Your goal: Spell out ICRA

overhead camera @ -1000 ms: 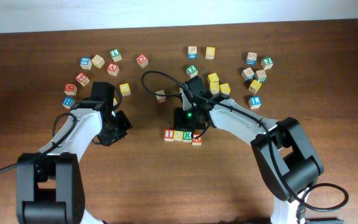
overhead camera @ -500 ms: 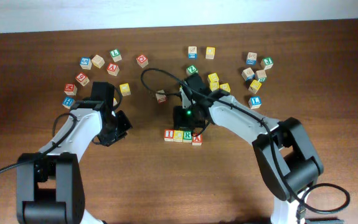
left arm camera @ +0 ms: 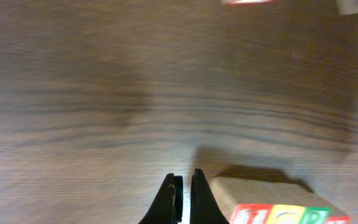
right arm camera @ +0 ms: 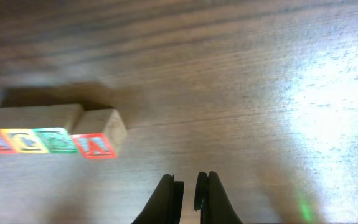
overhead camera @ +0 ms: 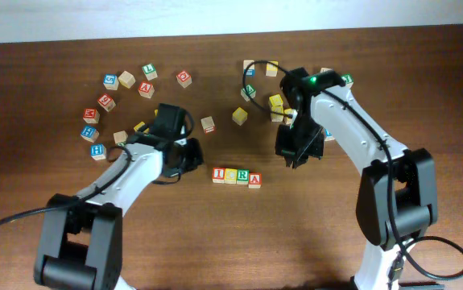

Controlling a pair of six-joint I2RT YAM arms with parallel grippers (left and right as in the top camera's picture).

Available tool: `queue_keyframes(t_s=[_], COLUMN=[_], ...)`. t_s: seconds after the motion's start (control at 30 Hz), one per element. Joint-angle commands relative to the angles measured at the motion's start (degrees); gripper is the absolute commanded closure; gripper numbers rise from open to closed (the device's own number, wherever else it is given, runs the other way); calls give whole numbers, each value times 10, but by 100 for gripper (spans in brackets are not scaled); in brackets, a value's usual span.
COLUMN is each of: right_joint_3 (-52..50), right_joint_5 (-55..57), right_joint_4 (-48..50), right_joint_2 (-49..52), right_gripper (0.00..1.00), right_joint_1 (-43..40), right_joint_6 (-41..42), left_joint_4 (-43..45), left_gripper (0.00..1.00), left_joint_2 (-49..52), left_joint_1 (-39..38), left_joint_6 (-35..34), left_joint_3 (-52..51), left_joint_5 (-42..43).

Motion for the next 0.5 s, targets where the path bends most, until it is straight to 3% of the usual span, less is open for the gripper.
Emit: queue_keyframes(t_s=[0.0, 0.17, 0.47], right_joint_3=[-48, -123, -173], right_joint_5=[16, -13, -82], right_joint_4=[29, 123, 194], right_joint_2=[-2, -1, -1], right_gripper=[96, 96, 96], right_joint_1=[14, 16, 17], right_joint_6=[4, 19, 19], left_joint_4=[28, 23, -9], left_gripper=[100, 100, 100], left_joint_2=[28, 54, 54], left_joint_1=[-14, -15, -15], left_joint_6=[10, 12, 11], left_joint_3=[-2, -2, -2], left_joint_5=[5, 8, 32])
